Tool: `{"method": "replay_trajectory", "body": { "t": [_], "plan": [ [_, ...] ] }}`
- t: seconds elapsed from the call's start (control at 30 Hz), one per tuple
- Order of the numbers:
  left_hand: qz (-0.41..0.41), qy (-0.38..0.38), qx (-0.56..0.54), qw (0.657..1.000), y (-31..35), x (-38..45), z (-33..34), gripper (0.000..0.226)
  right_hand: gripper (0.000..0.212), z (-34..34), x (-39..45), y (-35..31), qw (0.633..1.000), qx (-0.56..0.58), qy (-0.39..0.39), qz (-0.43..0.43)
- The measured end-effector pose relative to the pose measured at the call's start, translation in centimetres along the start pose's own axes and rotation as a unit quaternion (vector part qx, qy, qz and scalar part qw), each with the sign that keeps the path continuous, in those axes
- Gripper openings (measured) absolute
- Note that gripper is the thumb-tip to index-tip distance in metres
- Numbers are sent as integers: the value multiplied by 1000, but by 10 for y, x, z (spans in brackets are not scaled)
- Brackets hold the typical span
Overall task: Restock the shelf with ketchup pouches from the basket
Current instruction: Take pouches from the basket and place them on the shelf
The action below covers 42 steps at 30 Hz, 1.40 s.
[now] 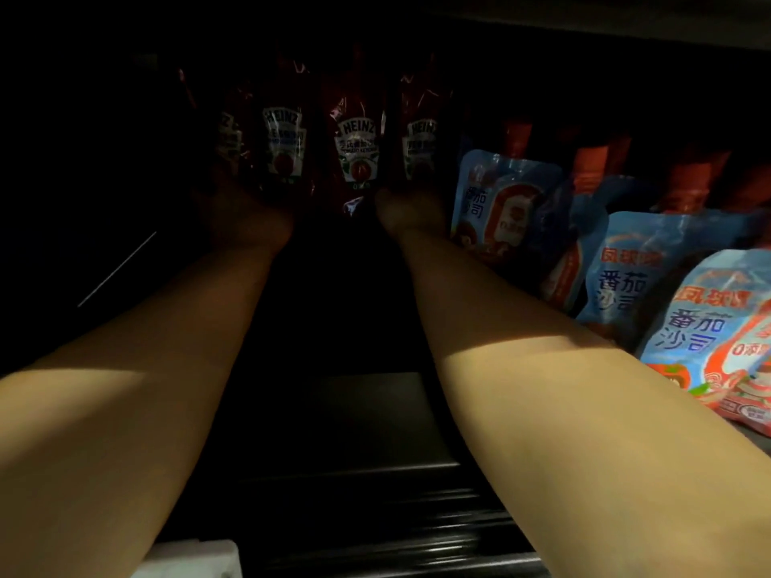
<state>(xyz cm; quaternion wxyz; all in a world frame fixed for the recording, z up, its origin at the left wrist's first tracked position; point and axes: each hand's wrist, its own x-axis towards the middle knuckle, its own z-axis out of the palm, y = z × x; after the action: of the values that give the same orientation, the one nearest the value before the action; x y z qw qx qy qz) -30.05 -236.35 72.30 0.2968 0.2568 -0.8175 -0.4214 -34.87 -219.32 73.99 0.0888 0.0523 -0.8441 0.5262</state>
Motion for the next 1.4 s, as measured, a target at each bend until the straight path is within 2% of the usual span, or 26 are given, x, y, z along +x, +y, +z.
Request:
{"method": "replay_trajectory", "body": {
  "t": [0.17,0.27,0.33,0.4,0.47,0.57,0.63,0.7,0.8,0.97,1.1,1.3,1.4],
  "plan": [
    [-17,32,-13,999,5,-2,5,110,58,6,-6,1,997,-45,53,-33],
    [-38,41,-34,998,9,-5,4,108,41,15,-16,0,990,-122,48,-45],
    [-24,58,-22,998,12,-9,-1,97,37,13,-27,-2,984,-167,39,-50],
    [31,85,22,996,15,-17,-11,76,39,5,-48,-6,976,-205,10,-65],
    [76,80,54,992,21,-31,-22,59,40,-5,-77,-10,977,-196,1,-81],
    [66,25,23,997,29,-60,-31,40,33,-23,-117,-10,978,-191,22,-84],
    [74,-34,9,997,28,-77,-35,26,31,-37,-142,-11,973,-218,3,-71],
    [79,-100,-6,992,21,-82,-44,21,29,-51,-162,-13,964,-259,-21,-60],
    [76,-177,-94,977,7,-89,-67,14,28,-74,-195,-15,946,-317,-35,-52],
    [120,-139,-63,981,-23,-122,-114,17,21,-102,-241,-13,961,-276,2,-22],
    [112,-141,-39,983,-26,-154,-145,17,17,-116,-265,-13,965,-260,-3,-39],
    [175,-125,76,974,-45,-215,-190,17,17,-135,-293,5,962,-250,-22,-107],
    [233,-47,79,968,-69,-272,-208,16,17,-141,-318,25,965,-186,-5,-183]
  ]
}}
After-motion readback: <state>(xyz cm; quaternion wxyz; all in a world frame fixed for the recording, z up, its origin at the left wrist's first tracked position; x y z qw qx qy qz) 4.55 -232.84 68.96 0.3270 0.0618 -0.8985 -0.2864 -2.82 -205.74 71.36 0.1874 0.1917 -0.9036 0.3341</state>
